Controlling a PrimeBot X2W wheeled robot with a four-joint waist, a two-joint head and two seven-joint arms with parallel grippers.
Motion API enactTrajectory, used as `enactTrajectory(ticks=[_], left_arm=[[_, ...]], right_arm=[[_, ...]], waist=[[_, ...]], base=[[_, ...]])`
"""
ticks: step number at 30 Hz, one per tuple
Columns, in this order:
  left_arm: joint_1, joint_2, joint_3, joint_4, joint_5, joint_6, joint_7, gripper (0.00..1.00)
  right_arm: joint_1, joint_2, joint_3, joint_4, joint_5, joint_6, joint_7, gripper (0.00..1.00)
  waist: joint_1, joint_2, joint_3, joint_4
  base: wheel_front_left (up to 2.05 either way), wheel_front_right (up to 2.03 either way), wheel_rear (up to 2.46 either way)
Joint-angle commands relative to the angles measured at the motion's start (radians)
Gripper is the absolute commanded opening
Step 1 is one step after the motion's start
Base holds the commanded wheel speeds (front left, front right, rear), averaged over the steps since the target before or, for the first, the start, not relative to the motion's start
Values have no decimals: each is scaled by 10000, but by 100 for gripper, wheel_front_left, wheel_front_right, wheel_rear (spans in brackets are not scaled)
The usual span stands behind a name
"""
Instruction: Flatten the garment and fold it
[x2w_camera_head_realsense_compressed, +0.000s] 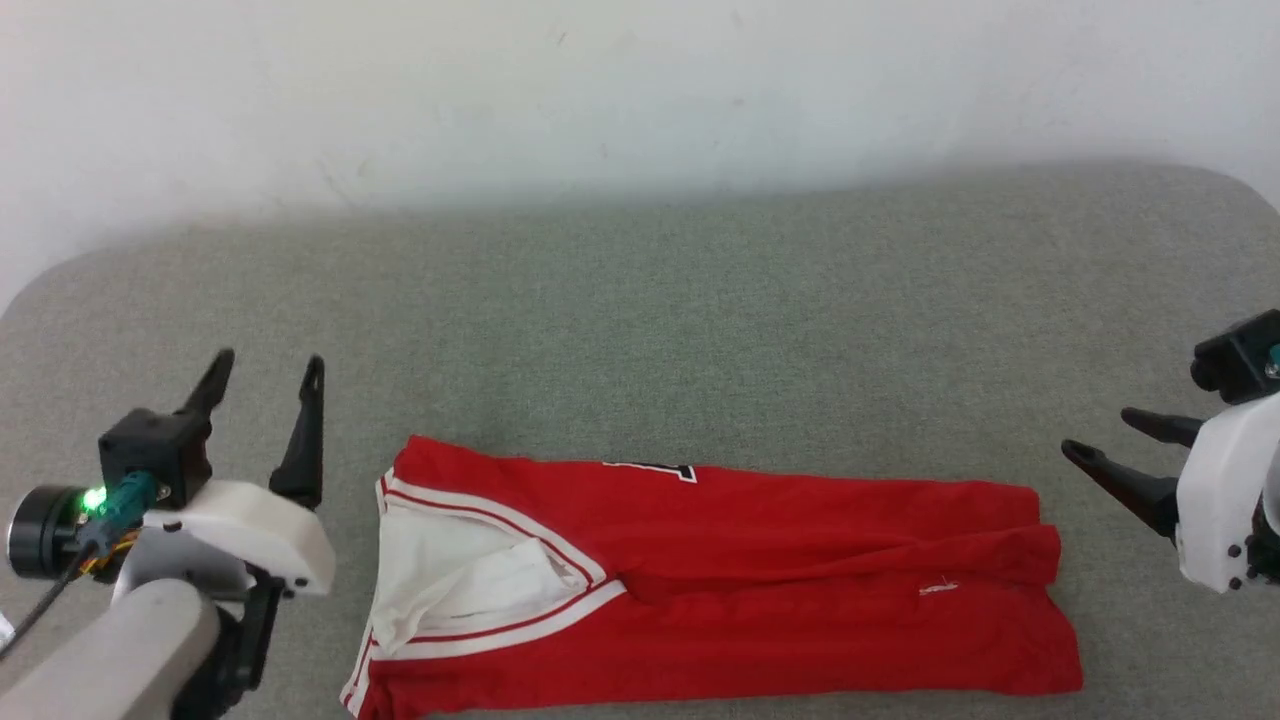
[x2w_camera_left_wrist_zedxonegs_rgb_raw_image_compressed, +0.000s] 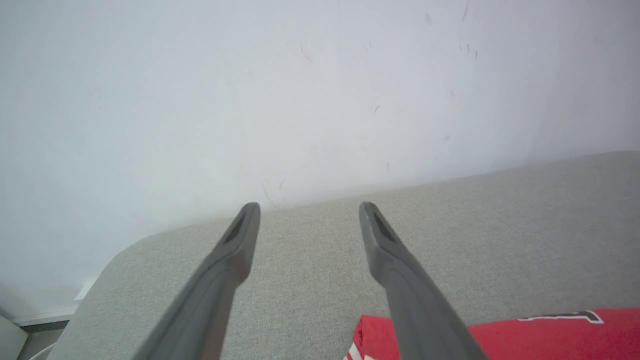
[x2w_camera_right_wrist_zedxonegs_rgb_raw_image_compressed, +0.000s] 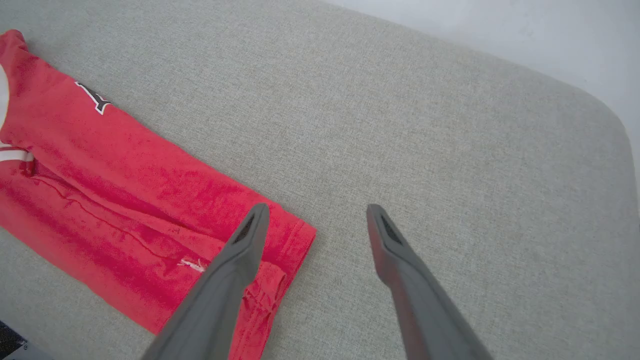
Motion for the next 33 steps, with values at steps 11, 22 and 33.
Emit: enactTrajectory(ticks=[11,22,33], left_arm=[[3211,-2934,4766,-1660,4568,929,-53,100],[4242,-5966,7390,-1755,6366,-1791,-54,100],[4647,-7090,8700,-1173,8067,-3404,-54,100]], right_arm=[[700,263,-336,536,1378,-7,2082,100],[1072,1668,91,1722,1534,-7,2455,100],[1188,1786,721,1719,1526,-7,2399,0]], waist=[[1,0,437,355],[1,0,934,850],[1,0,796,836]], base=[[0,0,0],[0,0,0],[0,0,0]])
